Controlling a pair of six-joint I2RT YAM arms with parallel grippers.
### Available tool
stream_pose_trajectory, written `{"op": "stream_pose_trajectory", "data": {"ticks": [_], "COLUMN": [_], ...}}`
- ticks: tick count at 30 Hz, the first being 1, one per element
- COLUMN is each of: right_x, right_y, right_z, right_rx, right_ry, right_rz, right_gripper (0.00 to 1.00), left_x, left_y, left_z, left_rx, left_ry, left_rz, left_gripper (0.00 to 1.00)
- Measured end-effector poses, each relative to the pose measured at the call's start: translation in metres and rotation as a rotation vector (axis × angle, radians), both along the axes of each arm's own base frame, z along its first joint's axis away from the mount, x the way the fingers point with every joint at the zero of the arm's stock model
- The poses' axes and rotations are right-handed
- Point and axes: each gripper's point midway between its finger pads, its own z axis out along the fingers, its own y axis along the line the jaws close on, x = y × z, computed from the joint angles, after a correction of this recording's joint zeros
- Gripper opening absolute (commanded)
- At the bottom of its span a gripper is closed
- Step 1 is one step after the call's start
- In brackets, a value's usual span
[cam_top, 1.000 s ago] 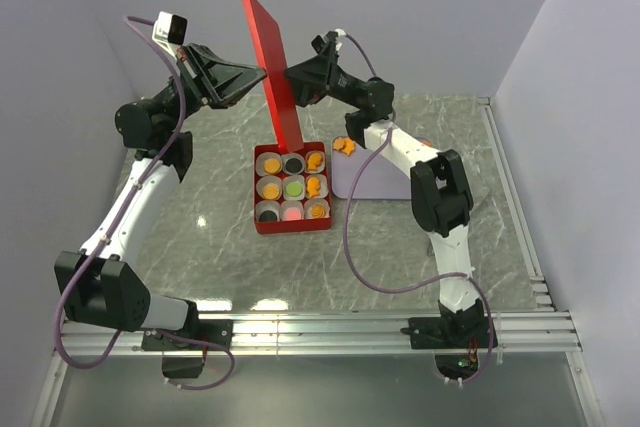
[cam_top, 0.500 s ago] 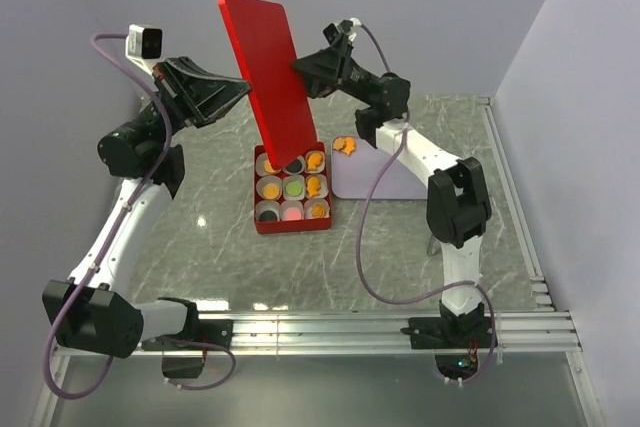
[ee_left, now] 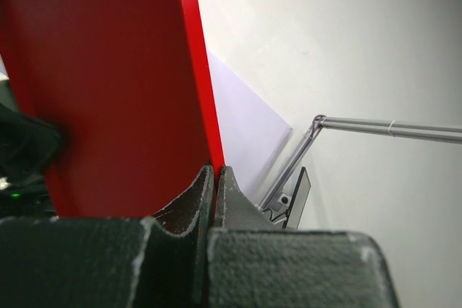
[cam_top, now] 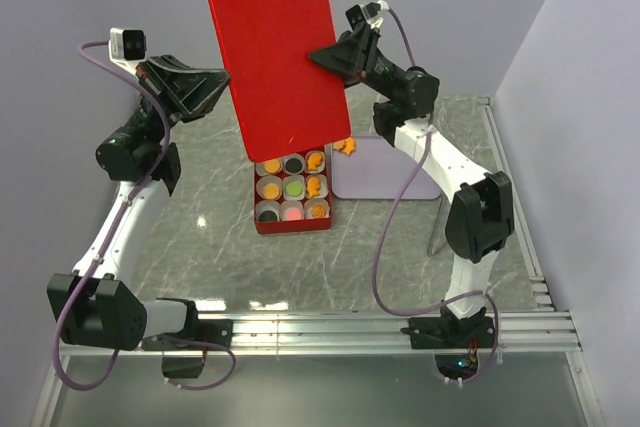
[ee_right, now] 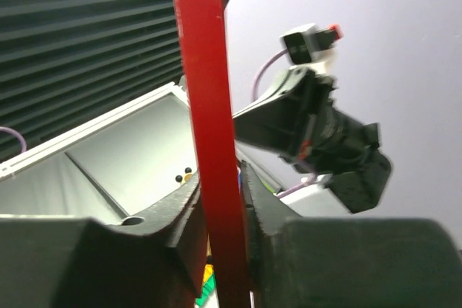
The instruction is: Pack the cookies
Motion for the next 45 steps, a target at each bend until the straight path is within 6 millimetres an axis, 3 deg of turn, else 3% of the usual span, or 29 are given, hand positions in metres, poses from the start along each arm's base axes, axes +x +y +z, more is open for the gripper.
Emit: {"op": "stream_pose_trajectory", "data": {"ticks": [7,10,11,12,15,16,20,24,27,32,34,37,41,45], "right_x": [-0.025,-0.026,-0.024,-0.021,-0.012,-0.010,-0.012,-0.017,-0.022,-0.029,-0.028,-0.016,0.009,0.037], "right_y": [-0.009,-0.009,-0.008,-0.007,-0.005,-0.004,-0.003,-0.005,-0.003,-0.017,-0.027,-0.037,-0.038,-0.030], "right_z": [0.001,-0.010,-0.015,-0.019,-0.036,-0.041,-0.048,-0.055,-0.065,-0.060,-0.063,-0.074,-0.102,-0.152], "right_rx": [-0.026,-0.046,-0.051,-0.055,-0.072,-0.079,-0.101,-0.152,-0.211,-0.214,-0.234,-0.296,-0.402,-0.550], "right_ry": [-0.016,0.006,0.023,0.042,0.100,0.117,0.128,0.110,0.112,0.044,0.042,0.087,0.167,0.269], "right_rz": [0.017,0.020,0.019,0.017,0.012,0.012,0.024,0.043,0.082,0.070,0.055,0.030,-0.014,-0.071], "right_gripper": [0.22,0.09,0.00,0.00,0.00,0.00,0.00,0.00,0.00,0.00,0.00,0.00,0.00,0.00], "left_x": [0.021,0.037,0.042,0.045,0.056,0.061,0.086,0.121,0.146,0.175,0.179,0.173,0.164,0.160], "left_y": [0.008,0.010,0.011,0.011,0.010,0.009,0.015,0.028,0.050,0.092,0.107,0.128,0.149,0.162], "left_z": [0.000,-0.006,-0.009,-0.011,-0.020,-0.024,-0.044,-0.076,-0.102,-0.186,-0.226,-0.267,-0.282,-0.282], "left_rx": [-0.024,-0.024,-0.021,-0.016,0.019,0.036,0.107,0.215,0.304,0.481,0.559,0.655,0.722,0.753], "left_ry": [0.047,0.095,0.110,0.122,0.167,0.182,0.255,0.402,0.542,0.842,0.981,1.129,1.178,1.167], "left_rz": [-0.007,-0.007,-0.006,-0.004,0.007,0.019,0.106,0.267,0.428,0.648,0.727,0.832,0.955,1.039], "left_gripper": [0.00,0.00,0.01,0.02,0.14,0.25,0.44,0.62,0.74,0.83,0.84,0.85,0.84,0.81]}}
